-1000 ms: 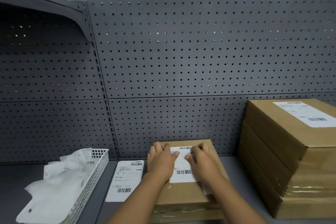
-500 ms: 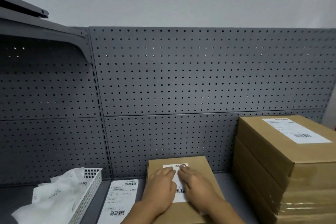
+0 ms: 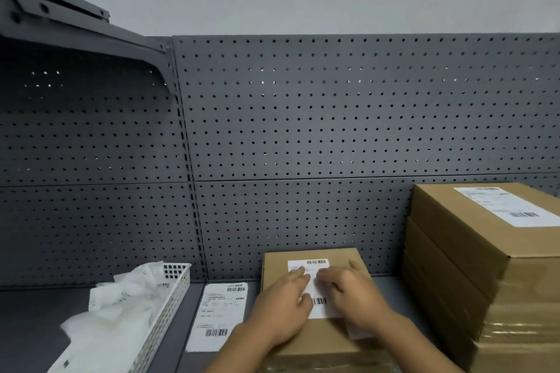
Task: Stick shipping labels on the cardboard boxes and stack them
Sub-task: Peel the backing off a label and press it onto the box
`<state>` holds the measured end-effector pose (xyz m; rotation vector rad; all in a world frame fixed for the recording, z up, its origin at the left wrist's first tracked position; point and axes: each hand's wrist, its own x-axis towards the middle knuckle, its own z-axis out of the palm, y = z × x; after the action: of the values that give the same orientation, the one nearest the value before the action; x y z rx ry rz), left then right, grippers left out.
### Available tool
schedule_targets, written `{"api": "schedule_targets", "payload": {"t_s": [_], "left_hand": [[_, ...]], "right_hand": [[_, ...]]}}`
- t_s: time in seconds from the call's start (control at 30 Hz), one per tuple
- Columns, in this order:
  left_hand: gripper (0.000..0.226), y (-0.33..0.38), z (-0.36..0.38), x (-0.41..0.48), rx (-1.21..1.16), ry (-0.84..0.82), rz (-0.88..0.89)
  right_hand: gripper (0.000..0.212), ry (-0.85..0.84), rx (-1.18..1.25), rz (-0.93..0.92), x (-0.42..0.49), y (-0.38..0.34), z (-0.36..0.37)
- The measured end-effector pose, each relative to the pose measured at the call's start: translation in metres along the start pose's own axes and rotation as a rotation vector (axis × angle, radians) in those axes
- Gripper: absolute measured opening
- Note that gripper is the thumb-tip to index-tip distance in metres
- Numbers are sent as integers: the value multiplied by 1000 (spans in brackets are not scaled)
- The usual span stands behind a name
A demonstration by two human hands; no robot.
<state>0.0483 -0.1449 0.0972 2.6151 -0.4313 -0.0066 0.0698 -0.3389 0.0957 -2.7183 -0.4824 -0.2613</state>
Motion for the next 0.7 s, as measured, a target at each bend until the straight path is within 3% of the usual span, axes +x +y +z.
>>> {"api": "schedule_targets", "payload": {"t_s": [0.07,0.3,0.57,0.7], "left_hand": [[54,1,6,-5,3,35,-12],[41,12,9,-10,61,166,-24],[46,16,-3,-9,131,46,-28],[46,7,0,-22,235,3,84]], "right_hand": [[18,-9,-20,-13,-9,-3,2],[40,-24,28,-50,-22,-3,10],[43,-135,76,61,-16,-3,-6],[37,-33,84,37,-32,-8,-14]]}}
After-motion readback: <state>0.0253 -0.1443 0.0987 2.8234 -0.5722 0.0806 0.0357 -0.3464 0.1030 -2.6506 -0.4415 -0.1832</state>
